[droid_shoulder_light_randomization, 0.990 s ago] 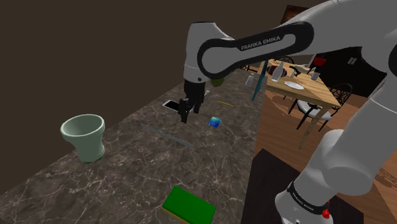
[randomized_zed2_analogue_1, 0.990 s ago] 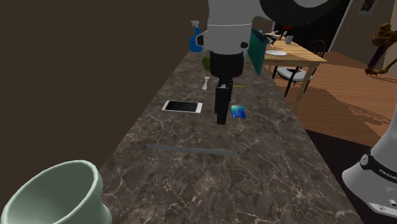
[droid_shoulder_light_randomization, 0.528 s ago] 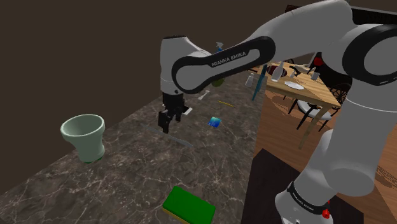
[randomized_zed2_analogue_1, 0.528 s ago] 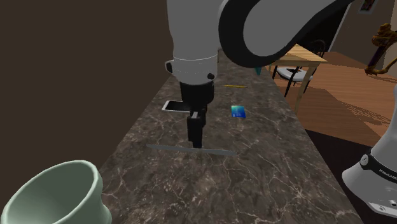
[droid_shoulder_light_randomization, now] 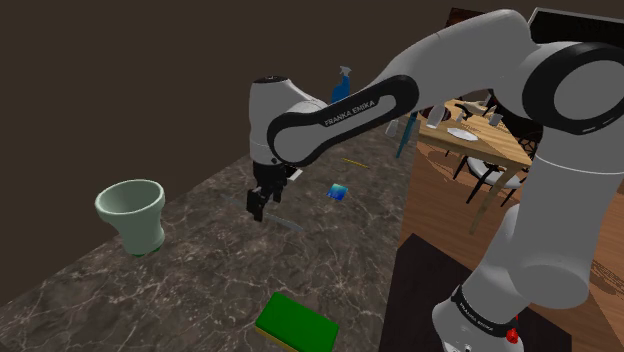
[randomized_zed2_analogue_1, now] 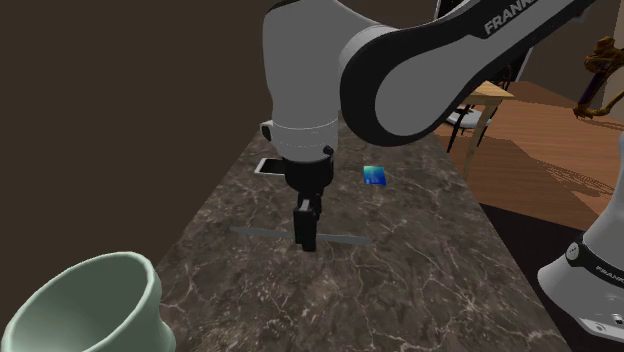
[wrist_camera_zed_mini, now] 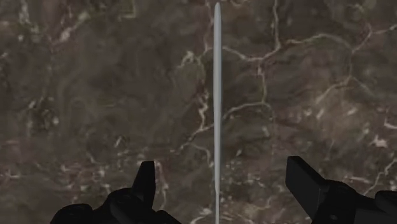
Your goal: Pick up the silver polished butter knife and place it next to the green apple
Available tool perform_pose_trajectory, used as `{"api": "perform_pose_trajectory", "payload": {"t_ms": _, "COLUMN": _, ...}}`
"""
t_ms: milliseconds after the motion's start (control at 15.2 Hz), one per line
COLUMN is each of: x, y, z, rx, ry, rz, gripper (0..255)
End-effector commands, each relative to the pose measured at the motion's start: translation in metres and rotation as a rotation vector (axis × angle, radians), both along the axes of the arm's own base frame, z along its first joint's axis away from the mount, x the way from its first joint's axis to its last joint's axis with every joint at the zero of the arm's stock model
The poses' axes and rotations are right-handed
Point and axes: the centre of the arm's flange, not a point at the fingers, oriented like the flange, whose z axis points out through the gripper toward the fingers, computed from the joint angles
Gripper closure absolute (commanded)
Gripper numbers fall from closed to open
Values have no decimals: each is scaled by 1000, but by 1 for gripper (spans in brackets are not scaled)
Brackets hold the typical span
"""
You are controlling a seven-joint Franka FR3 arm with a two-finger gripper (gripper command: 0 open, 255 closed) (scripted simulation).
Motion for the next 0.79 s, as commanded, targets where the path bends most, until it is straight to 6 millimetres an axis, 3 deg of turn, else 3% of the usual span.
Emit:
{"api": "perform_pose_trajectory", "payload": {"t_ms": 0, "x": 0, "y": 0, "z": -2, "rx": 0, "ry": 0, "rz": 0, "gripper": 0}}
{"api": "perform_pose_trajectory", "payload": {"t_ms": 330, "x": 0, "y": 0, "z": -2, "rx": 0, "ry": 0, "rz": 0, "gripper": 0}}
{"api": "perform_pose_trajectory", "payload": {"t_ms": 396, "x": 0, "y": 0, "z": -2, "rx": 0, "ry": 0, "rz": 0, "gripper": 255}}
{"api": "perform_pose_trajectory", "payload": {"t_ms": 726, "x": 0, "y": 0, "z": -2, "rx": 0, "ry": 0, "rz": 0, "gripper": 255}}
